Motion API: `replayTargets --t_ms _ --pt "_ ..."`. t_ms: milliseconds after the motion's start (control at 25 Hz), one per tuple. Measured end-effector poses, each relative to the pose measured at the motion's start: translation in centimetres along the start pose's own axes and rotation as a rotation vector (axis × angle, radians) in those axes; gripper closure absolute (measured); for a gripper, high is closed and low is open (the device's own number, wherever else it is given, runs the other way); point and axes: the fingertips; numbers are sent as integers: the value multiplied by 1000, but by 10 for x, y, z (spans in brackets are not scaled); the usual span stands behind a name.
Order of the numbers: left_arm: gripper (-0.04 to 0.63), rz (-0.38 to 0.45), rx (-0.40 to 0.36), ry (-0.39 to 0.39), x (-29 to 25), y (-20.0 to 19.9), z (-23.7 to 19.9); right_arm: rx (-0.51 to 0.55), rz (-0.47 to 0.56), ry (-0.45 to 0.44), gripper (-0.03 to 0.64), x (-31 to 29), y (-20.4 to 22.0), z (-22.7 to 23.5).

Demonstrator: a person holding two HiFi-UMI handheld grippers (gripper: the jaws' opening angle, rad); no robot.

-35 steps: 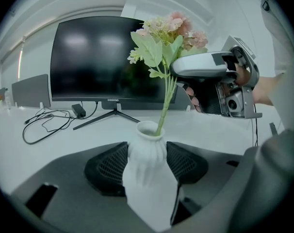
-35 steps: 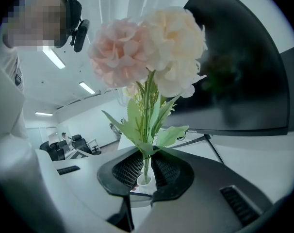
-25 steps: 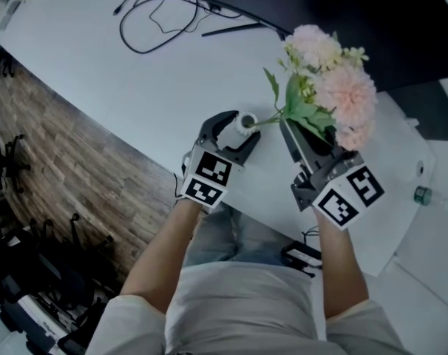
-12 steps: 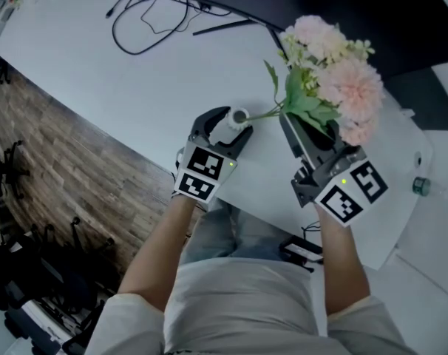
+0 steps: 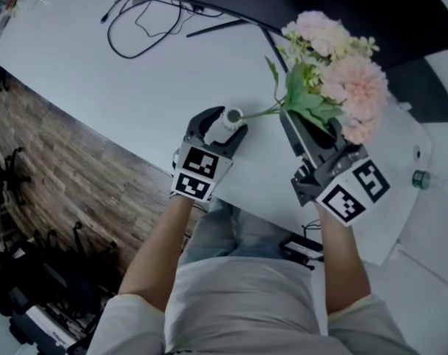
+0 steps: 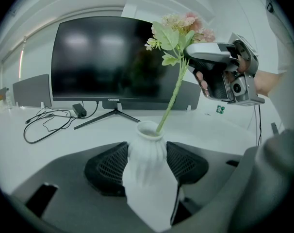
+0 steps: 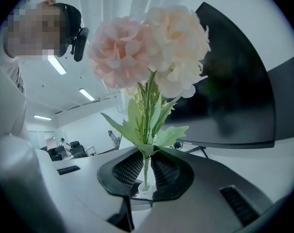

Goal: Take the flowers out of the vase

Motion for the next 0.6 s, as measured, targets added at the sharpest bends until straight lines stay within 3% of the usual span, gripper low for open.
replayTargets --t_ms 600 --pt "341 6 -7 -24 2 1 5 14 12 27 549 26 1 6"
Point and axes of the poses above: the fingertips, and each gripper's own axes: x backward along the fingers, z to its right, y out of its underside, and after that the axes turned 8 degrees about y, right-handed
